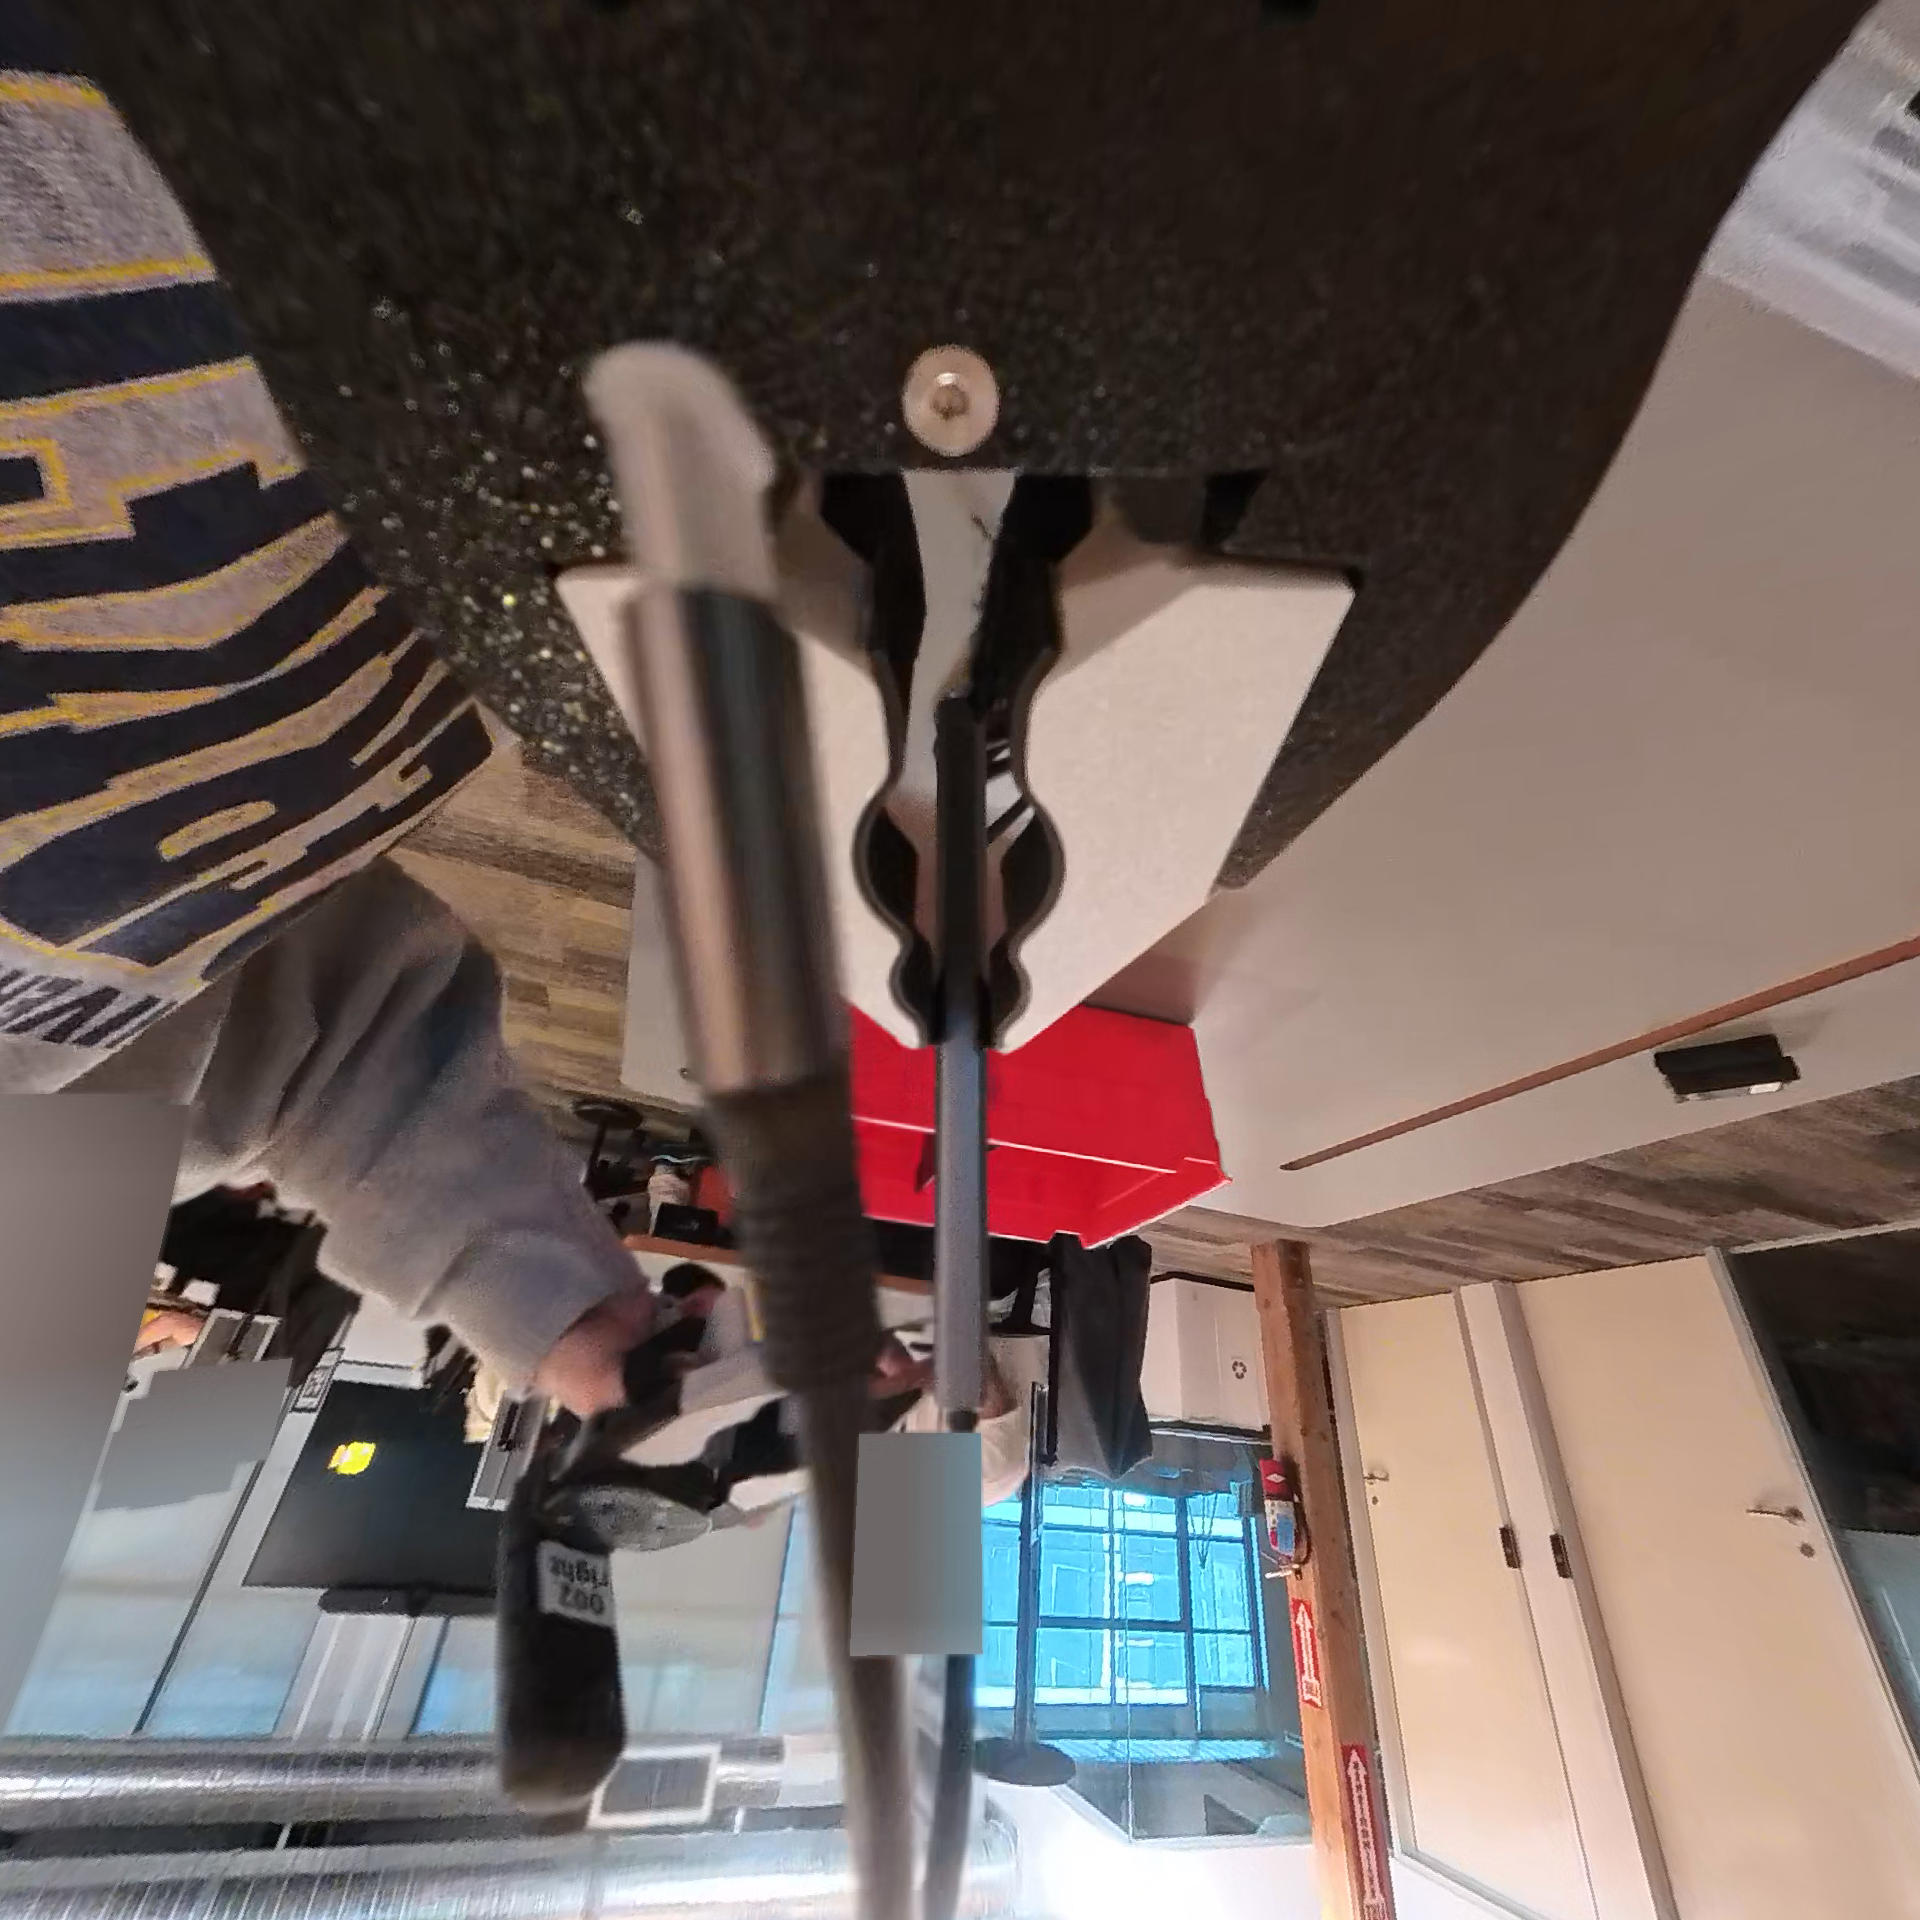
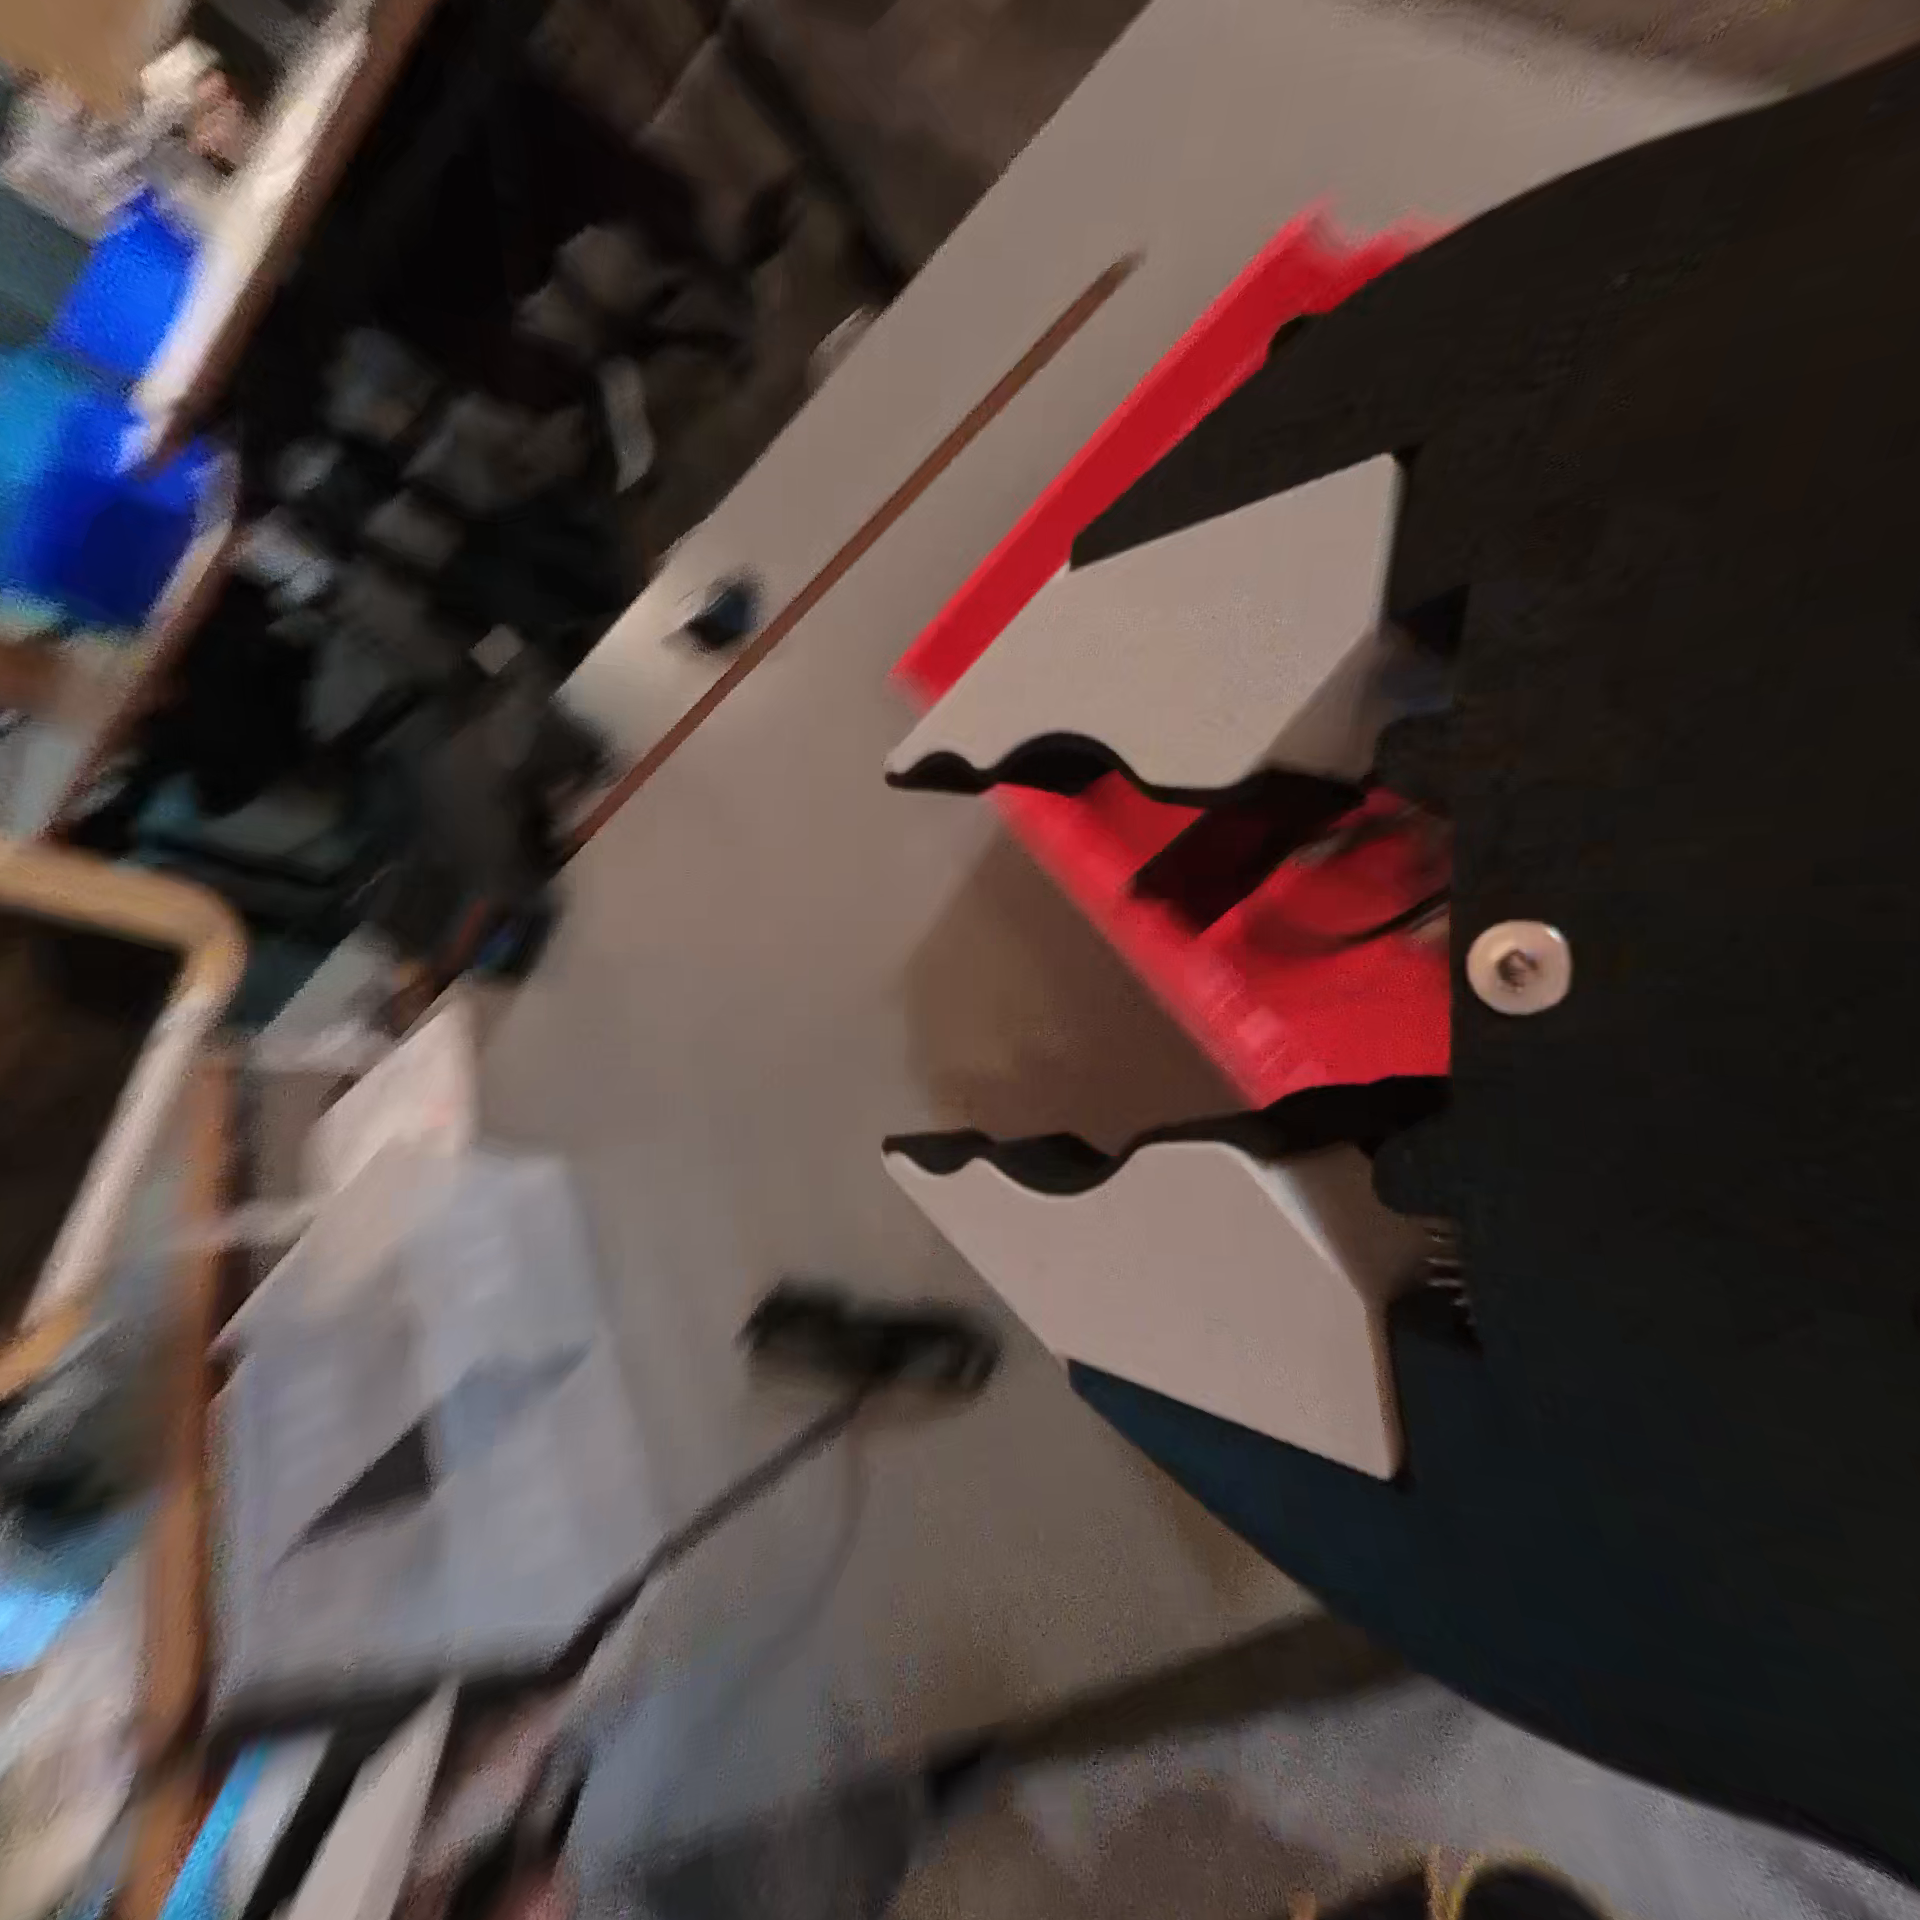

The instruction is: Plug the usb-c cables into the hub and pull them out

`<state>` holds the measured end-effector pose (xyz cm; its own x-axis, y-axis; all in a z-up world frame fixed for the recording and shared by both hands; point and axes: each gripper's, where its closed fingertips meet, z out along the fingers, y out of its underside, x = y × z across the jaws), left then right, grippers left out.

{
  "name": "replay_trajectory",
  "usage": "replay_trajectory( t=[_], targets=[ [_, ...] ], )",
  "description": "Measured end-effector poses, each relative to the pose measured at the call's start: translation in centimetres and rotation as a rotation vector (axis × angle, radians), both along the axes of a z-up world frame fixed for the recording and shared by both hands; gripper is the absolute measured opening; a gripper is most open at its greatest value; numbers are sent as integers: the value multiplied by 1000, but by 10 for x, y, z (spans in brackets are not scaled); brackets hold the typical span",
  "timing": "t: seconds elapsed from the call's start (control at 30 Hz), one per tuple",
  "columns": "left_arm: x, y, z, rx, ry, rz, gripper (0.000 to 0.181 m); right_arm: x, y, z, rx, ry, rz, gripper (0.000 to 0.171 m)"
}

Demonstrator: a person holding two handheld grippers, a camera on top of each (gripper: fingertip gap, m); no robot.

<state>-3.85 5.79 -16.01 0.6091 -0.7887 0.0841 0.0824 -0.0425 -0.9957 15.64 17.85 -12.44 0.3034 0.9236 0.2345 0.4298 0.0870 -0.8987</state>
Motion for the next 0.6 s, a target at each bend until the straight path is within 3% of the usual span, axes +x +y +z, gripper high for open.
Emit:
replay_trajectory(
  t=[0.13, 0.27, 0.4, 0.47, 0.5, 0.6],
  targets=[
    [12, 5, 1, -15, -35, -58, 7, -95, -79, -36, 40, -78, 319, 50],
    [25, 1, 0, -34, -63, -131, 7, -151, -115, -86, 11, -183, 501, 42],
    [32, -6, -2, -36, -74, -164, 7, -171, -134, -106, -121, -176, 616, 31],
    [33, -8, -4, -42, -79, -174, 7, -173, -140, -109, -124, -172, 658, 7],
    [32, -9, -4, -37, -72, -181, 7, -172, -140, -109, -103, -176, 663, 7],
    [31, -14, -29, -78, 134, -195, 9, -165, -136, -118, -32, -257, 654, 7]
  ],
)
